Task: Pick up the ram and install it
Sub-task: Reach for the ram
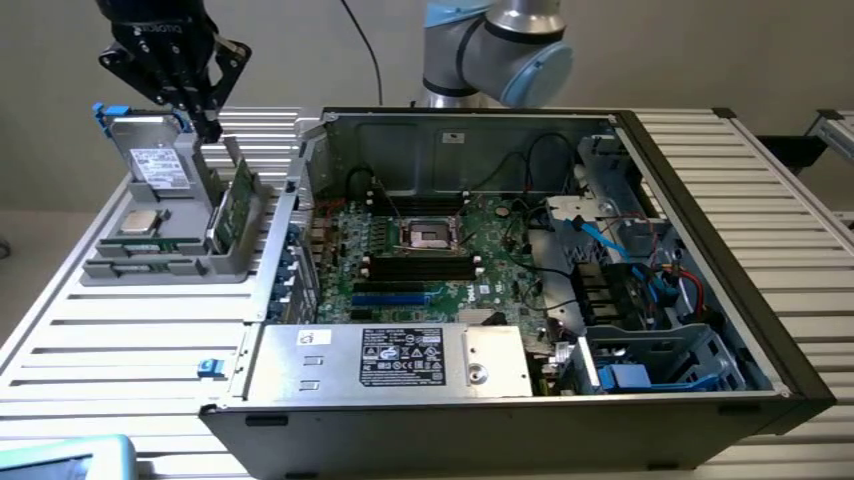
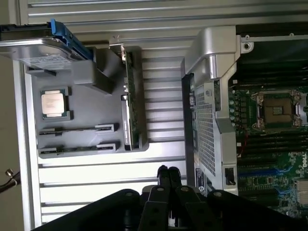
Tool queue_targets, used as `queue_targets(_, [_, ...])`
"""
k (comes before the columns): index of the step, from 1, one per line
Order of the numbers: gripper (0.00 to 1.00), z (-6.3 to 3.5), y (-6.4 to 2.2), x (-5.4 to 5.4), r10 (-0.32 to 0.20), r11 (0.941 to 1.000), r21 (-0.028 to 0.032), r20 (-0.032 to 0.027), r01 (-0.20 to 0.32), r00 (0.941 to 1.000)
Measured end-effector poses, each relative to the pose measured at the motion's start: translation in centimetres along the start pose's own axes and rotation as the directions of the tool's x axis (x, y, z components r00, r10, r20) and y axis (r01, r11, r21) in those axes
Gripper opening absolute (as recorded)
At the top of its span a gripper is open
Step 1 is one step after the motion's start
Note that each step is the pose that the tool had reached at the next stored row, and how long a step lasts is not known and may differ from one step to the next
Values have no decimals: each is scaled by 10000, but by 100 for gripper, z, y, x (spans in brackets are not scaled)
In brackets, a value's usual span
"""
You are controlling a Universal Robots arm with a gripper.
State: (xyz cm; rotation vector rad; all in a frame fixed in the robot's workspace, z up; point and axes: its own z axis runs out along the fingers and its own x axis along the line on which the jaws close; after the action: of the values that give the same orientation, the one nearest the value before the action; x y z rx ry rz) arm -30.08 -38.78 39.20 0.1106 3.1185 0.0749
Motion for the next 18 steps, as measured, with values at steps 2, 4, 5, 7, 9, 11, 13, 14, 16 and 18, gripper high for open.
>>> queue_targets(2, [11, 7, 25, 96, -2, 10000, 0, 0, 2, 10000])
queue_targets(4, [11, 15, 49, 187, 0, 10000, 0, 0, 0, 10000])
queue_targets(5, [11, 20, 60, 234, -1, 10000, 0, 0, 1, 10000])
queue_targets(7, [11, 30, 79, 326, -1, 10000, 0, 0, 1, 10000])
queue_targets(9, [11, 39, 94, 419, 0, 10000, 0, 0, 0, 10000])
queue_targets(11, [11, 51, 107, 513, -1, 10000, -1, 0, 1, 10000])
queue_targets(13, [11, 63, 117, 602, -1, 10000, 0, 0, 1, 10000])
queue_targets(14, [11, 70, 121, 651, -1, 10000, 0, -1, 1, 10000])
queue_targets(16, [11, 84, 124, 741, -2, 10000, 0, -1, 2, 10000])
queue_targets(18, [11, 98, 122, 832, -1, 10000, 0, -1, 1, 10000])
